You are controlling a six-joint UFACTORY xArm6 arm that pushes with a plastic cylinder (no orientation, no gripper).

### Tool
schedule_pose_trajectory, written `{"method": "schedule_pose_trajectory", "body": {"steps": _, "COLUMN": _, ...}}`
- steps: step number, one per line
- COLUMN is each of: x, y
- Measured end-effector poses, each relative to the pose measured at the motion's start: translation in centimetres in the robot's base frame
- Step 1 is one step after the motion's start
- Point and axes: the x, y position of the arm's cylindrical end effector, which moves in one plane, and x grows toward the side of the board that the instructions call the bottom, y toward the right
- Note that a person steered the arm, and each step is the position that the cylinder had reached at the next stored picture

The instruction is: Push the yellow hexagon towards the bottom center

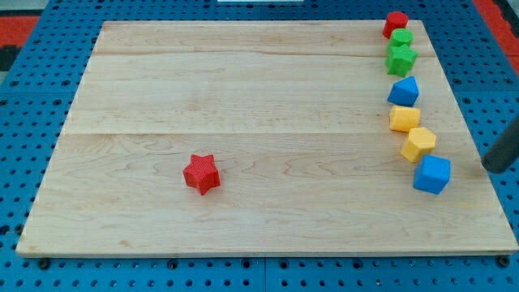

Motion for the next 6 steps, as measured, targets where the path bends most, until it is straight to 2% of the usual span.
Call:
{"method": "schedule_pose_trajectory", "body": {"steps": 1, "x": -1.5, "y": -0.7}}
{"method": "schedule_pose_trajectory", "body": {"steps": 2, "x": -3.1, "y": -5.9}}
{"method": "schedule_pose_trajectory", "body": {"steps": 4, "x": -2.0, "y": -22.0}}
{"method": "schedule_pose_trajectory", "body": {"steps": 5, "x": -0.9, "y": -24.2}}
{"method": "schedule_pose_trajectory", "body": {"steps": 6, "x": -2.1, "y": -19.4}}
